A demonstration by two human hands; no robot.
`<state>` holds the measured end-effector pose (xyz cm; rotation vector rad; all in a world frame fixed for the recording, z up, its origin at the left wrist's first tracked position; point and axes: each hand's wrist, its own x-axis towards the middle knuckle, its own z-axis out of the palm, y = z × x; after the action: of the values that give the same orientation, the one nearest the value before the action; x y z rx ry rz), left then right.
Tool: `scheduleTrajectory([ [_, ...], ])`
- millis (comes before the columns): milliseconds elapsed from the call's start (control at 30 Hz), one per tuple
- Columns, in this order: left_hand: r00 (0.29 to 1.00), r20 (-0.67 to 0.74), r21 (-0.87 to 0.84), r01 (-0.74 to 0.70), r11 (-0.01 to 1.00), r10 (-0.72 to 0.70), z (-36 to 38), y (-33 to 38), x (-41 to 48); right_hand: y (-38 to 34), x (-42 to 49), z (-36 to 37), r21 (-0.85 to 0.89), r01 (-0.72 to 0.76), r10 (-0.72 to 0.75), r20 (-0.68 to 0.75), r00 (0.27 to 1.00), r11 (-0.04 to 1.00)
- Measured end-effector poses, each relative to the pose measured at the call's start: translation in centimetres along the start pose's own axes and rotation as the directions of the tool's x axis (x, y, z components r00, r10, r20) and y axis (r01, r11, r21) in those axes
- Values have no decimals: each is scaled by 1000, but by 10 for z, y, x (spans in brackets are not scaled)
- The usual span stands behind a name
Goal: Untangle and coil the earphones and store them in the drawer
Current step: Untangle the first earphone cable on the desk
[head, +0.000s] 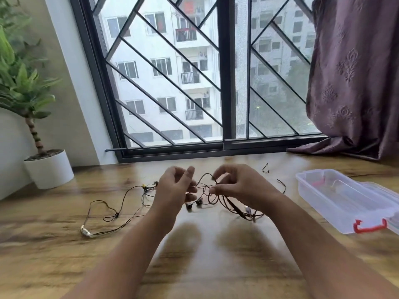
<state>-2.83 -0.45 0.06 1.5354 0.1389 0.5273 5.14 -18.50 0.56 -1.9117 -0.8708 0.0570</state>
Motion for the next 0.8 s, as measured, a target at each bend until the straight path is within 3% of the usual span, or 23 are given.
scheduleTrajectory([
  [67, 983, 114, 121, -156, 980, 143, 4, 0, -5, 4, 1, 1, -41, -15, 12, -68, 998, 999],
  [167, 950, 231, 215, -259, 942, 208, 10, -3, -10, 6, 3, 2, -26, 32, -34, -64, 997, 999],
  [367, 972, 193, 106, -158, 982, 136, 9, -6, -7, 4, 2, 3, -1, 56, -56, -109, 993, 998],
  [667, 976, 126, 203, -202, 958, 179, 6, -10, -1, -4, -1, 5, -85, 114, -128, -183, 975, 990],
  [800, 982, 137, 211, -155, 965, 128, 5, -10, -2, -2, -1, 7, -95, 127, -143, -189, 972, 987],
])
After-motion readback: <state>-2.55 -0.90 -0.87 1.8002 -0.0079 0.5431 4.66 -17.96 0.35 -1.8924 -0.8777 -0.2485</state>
